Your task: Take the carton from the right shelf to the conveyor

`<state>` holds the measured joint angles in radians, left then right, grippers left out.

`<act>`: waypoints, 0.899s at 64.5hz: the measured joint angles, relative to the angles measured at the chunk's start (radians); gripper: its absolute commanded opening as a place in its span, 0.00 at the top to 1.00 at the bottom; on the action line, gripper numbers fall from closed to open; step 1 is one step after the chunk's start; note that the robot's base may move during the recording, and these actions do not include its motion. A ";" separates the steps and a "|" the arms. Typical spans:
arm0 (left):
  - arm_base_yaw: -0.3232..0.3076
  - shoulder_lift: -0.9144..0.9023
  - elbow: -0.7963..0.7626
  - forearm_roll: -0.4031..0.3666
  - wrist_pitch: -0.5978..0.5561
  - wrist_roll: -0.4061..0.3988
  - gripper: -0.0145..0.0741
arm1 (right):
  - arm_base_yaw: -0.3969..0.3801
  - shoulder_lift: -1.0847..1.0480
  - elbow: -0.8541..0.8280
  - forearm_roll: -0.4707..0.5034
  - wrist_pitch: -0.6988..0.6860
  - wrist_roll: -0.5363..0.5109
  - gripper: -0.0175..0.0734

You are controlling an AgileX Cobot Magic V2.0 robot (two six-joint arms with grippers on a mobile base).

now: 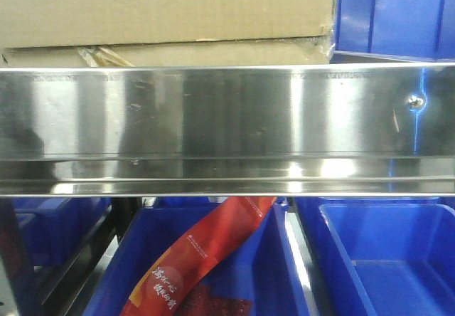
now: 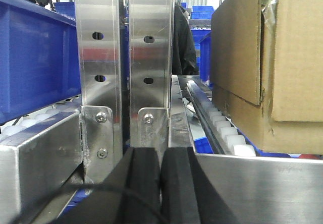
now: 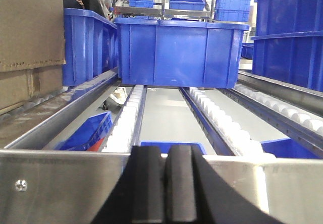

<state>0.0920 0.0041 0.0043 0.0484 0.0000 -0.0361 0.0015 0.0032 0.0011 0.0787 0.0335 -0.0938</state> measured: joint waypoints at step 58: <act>-0.016 0.100 -0.526 0.088 0.159 0.000 0.43 | 0.000 0.038 -0.403 0.031 -0.021 0.029 0.37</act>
<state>0.0760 0.1039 -0.5218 0.1362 0.1589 -0.0361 0.0015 0.0412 -0.4023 0.1100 0.0128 -0.0645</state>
